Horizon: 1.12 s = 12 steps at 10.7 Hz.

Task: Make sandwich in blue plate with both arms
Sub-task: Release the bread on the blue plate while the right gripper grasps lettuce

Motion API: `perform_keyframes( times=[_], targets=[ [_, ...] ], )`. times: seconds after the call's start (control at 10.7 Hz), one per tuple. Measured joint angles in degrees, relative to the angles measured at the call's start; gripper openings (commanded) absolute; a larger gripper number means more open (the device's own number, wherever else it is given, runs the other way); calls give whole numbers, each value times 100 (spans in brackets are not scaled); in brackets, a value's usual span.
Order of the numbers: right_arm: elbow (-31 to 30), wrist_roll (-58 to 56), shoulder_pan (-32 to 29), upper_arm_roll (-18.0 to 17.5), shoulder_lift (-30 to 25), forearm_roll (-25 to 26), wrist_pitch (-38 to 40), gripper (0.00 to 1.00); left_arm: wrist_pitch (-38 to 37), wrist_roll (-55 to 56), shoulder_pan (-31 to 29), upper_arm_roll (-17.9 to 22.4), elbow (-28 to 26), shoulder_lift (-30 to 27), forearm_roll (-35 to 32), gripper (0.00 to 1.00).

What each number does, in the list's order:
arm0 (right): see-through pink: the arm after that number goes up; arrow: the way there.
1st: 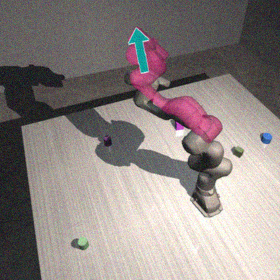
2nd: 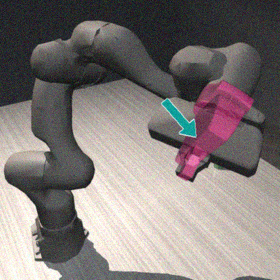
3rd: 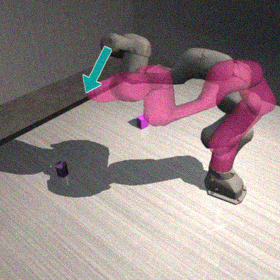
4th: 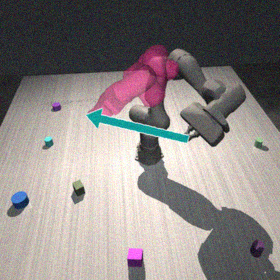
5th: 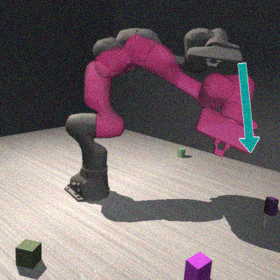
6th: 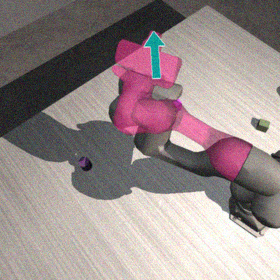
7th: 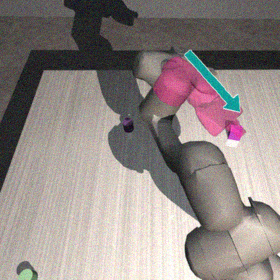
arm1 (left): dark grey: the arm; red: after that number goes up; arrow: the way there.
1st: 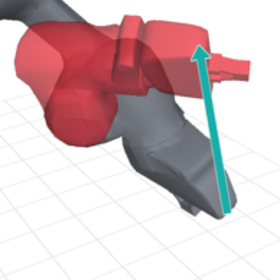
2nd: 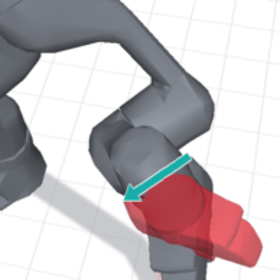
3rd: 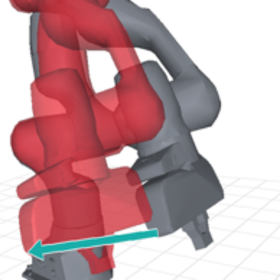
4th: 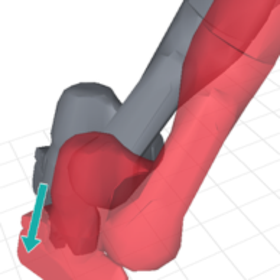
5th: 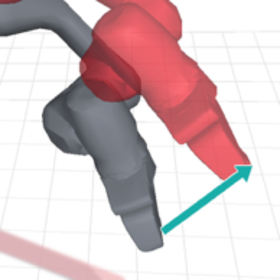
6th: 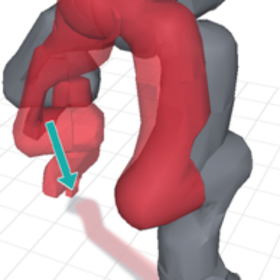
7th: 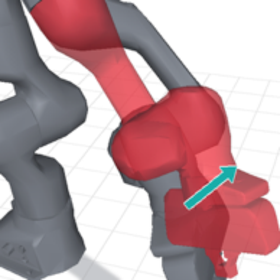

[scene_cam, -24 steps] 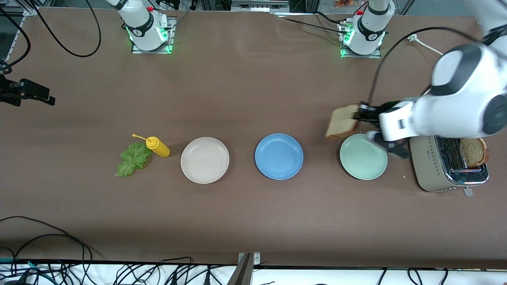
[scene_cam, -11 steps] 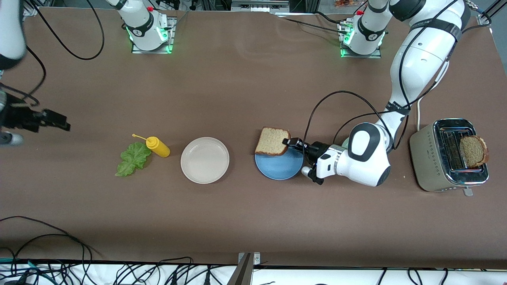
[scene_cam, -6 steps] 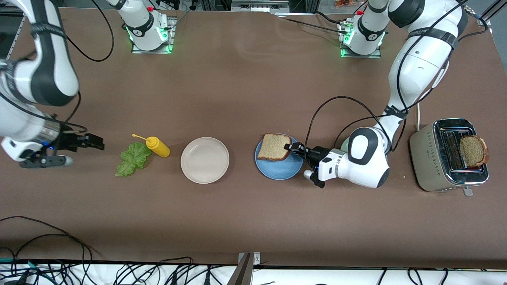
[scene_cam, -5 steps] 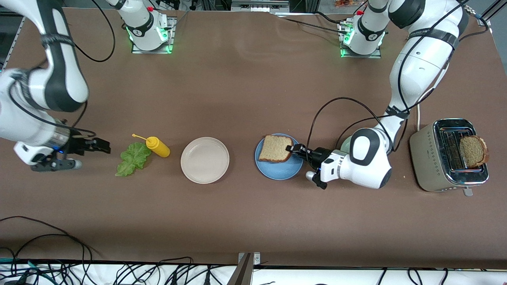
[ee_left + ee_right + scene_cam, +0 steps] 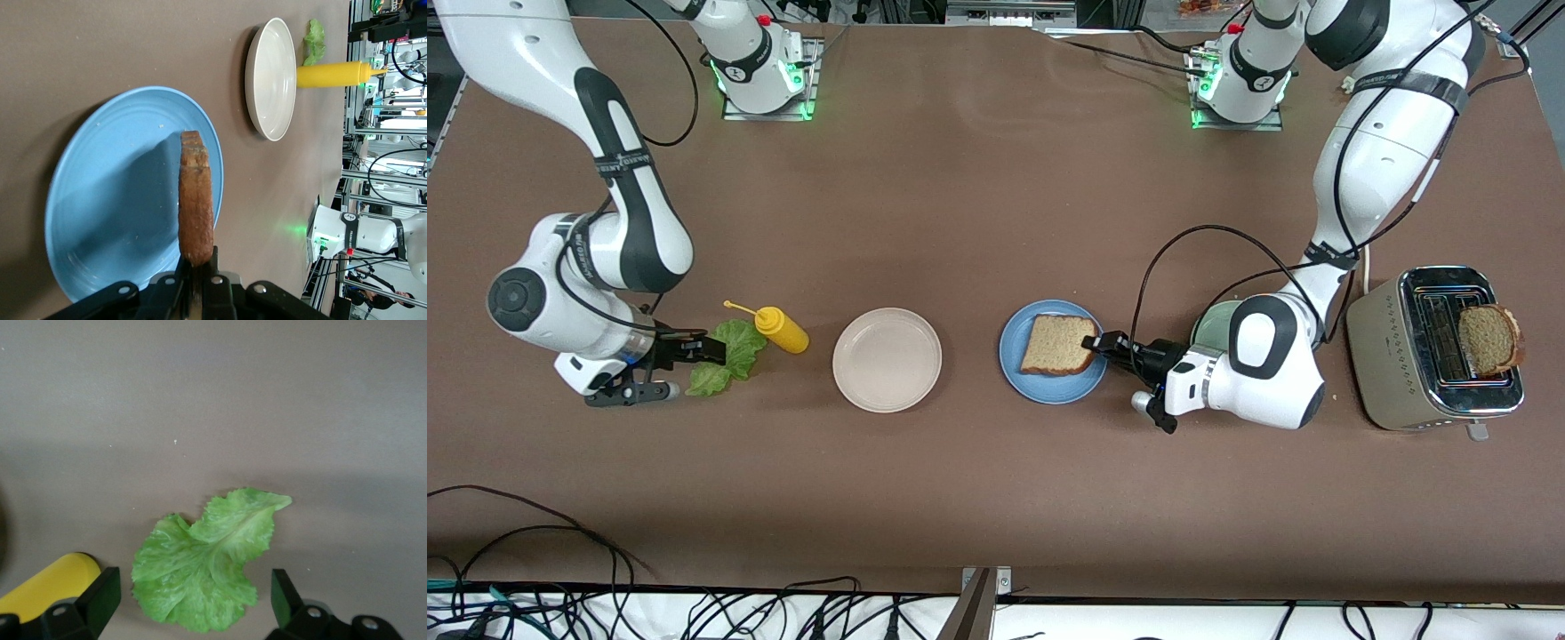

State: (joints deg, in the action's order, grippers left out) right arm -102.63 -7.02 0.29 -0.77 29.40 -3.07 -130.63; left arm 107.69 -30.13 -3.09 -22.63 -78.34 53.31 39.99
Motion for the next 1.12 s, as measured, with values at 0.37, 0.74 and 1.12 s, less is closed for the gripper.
perform_keyframes(
  times=[0.37, 0.74, 1.12],
  targets=[
    [-668, -83, -3, -8, 188, -1, -1065, 100, 0, -80, 56, -3, -1, 71, 371, 57],
    [-900, -462, -35, -8, 203, -1, -1337, 100, 5, -182, 58, 15, 6, 175, 385, 100],
    [-917, -508, -60, -8, 280, -1, -1461, 43, 6, -213, -10, 86, 302, -27, -1015, 100]
  ],
)
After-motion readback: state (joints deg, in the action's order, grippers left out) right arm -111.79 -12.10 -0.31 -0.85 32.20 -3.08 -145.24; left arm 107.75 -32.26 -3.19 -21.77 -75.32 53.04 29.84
